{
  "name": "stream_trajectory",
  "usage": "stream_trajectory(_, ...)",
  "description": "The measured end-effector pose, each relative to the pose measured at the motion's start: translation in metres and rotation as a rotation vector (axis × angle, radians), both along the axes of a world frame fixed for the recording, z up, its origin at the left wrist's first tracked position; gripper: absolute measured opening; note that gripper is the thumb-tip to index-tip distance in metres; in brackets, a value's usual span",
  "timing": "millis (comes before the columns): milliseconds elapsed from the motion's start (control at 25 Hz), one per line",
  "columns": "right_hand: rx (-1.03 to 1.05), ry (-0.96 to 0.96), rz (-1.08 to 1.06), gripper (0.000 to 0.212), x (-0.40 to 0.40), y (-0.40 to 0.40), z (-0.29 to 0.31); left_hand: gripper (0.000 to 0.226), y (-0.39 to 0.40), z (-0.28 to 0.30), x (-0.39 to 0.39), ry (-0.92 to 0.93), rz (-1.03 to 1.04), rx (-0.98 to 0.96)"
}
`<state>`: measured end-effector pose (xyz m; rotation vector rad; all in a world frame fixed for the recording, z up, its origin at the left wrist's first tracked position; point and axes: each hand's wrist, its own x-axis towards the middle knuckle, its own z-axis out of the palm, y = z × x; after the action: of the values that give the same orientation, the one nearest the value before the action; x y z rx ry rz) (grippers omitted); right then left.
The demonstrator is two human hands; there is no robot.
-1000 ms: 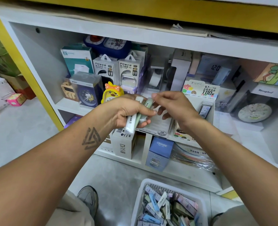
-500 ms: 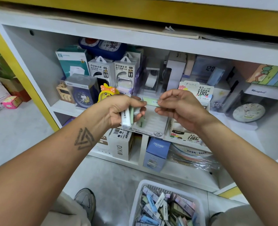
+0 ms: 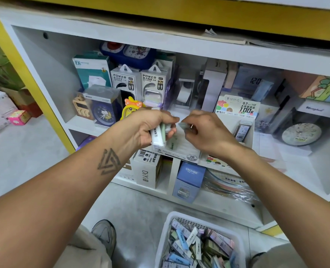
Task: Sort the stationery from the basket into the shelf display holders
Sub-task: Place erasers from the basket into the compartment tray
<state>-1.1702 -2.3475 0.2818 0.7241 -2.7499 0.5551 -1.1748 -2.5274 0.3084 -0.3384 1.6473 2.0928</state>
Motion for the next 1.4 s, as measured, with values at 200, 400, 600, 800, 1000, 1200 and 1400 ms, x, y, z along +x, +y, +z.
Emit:
stream_trajectory(200, -0.39, -0.25, -0.233, 0.014, -0.011, 0.004, -0.014, 0.015, -0.013, 0.003, -0.009, -0.024, 0.123, 0.04)
stream_trajectory(400, -0.357, -0.268, -0.135, 0.011, -0.015, -0.005, -0.028, 0.02, -0.018, -0.001, -0.009, -0.039, 0.128, 0.044)
stream_trajectory(600, -0.238, -0.238, -0.1, 0.011, -0.014, -0.004, -0.029, 0.033, -0.021, -0.002, -0.006, -0.026, 0.09, 0.09)
stream_trajectory(800, -0.117, -0.242, -0.079, 0.011, -0.012, 0.001, -0.027, 0.037, -0.022, -0.002, -0.006, -0.032, 0.07, 0.109)
stream_trajectory(1000, -0.024, -0.226, -0.053, 0.016, -0.008, -0.004, -0.028, 0.051, -0.019, -0.002, -0.006, -0.048, 0.018, 0.1)
stream_trajectory(1200, -0.364, -0.273, -0.129, 0.021, -0.007, -0.01, -0.011, 0.048, -0.013, -0.001, -0.004, -0.043, -0.045, 0.102)
stream_trajectory(1400, -0.861, -0.678, -0.17, 0.015, 0.001, -0.015, 0.008, 0.042, 0.001, 0.002, 0.003, -0.023, -0.178, 0.068)
